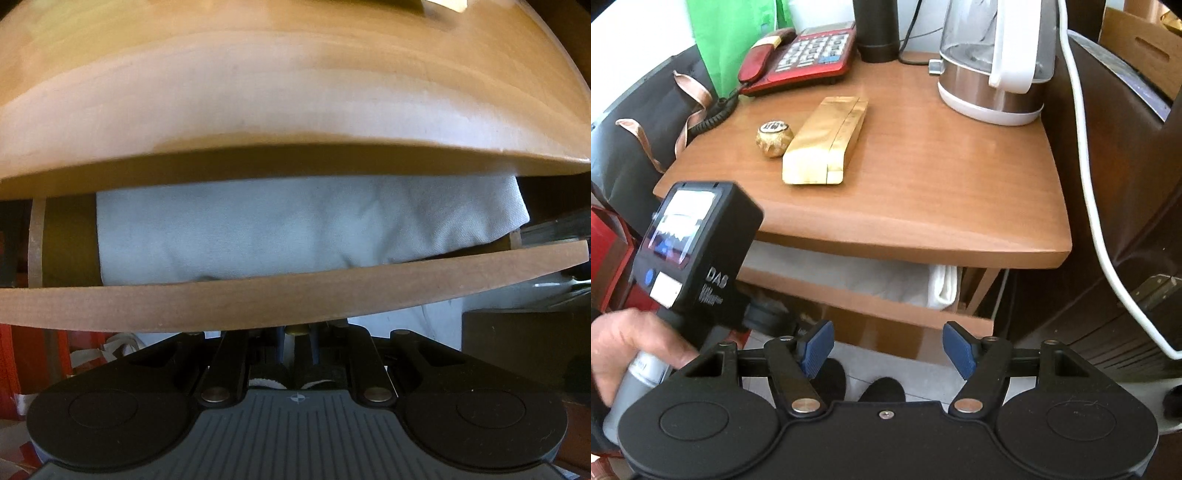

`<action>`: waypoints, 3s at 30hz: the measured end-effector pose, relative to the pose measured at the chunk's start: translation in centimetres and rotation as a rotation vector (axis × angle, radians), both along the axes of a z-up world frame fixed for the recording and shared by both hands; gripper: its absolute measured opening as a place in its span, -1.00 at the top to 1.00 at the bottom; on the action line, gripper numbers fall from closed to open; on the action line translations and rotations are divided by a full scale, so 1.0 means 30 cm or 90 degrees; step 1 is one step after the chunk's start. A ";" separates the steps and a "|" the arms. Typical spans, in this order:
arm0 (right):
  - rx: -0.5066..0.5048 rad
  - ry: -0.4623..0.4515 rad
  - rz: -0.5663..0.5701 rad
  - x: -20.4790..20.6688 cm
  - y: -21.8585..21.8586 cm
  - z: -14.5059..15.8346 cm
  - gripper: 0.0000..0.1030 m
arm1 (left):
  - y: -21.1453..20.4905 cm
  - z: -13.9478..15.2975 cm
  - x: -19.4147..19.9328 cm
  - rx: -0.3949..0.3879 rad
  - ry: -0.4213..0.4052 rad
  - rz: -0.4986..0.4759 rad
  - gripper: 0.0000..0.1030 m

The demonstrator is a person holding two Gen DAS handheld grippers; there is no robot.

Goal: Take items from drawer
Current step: 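Keep pulling the drawer open with the left tool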

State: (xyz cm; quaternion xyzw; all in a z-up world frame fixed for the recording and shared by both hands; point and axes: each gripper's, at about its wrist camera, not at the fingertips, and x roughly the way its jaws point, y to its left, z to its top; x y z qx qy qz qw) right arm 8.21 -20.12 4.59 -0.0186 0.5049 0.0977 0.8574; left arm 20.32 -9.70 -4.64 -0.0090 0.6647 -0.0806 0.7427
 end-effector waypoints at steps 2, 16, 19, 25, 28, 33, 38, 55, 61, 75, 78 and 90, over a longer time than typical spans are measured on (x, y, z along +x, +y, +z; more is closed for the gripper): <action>0.000 0.000 -0.005 0.008 -0.004 -0.001 -0.21 | 0.038 -0.024 0.029 -0.001 0.001 -0.002 0.75; -0.004 0.022 -0.016 0.046 0.003 -0.050 -0.17 | 0.066 -0.171 0.259 -0.004 0.009 -0.016 0.74; -0.005 0.029 -0.015 0.048 0.008 -0.062 -0.17 | 0.068 -0.148 0.263 -0.006 0.009 -0.018 0.75; -0.005 0.042 -0.013 0.052 0.019 -0.087 -0.17 | 0.059 -0.072 0.249 -0.007 0.009 -0.029 0.75; -0.006 0.049 -0.012 0.054 0.024 -0.097 -0.17 | 0.056 -0.045 0.251 -0.009 0.012 -0.031 0.75; -0.006 0.056 -0.007 0.046 0.028 -0.095 -0.17 | 0.021 -0.055 0.282 -0.006 0.013 -0.043 0.75; 0.015 0.045 -0.021 0.033 0.012 -0.077 -0.17 | 0.014 -0.057 0.297 -0.007 0.015 -0.049 0.75; 0.016 0.023 -0.024 -0.032 -0.014 -0.037 -0.16 | 0.091 -0.100 0.257 -0.037 0.057 -0.037 1.00; 0.029 0.006 -0.019 -0.089 -0.025 0.017 -0.19 | 0.116 -0.026 0.290 -0.039 0.046 -0.030 0.76; 0.006 0.064 0.029 -0.202 0.022 -0.059 -0.21 | 0.088 -0.003 0.358 -0.047 0.064 0.019 0.32; 0.004 0.078 0.033 -0.209 0.030 -0.089 -0.21 | 0.082 -0.005 0.370 -0.041 0.059 0.024 0.33; 0.008 0.104 0.026 -0.218 0.035 -0.142 -0.21 | 0.064 -0.033 0.382 -0.018 0.051 0.033 0.73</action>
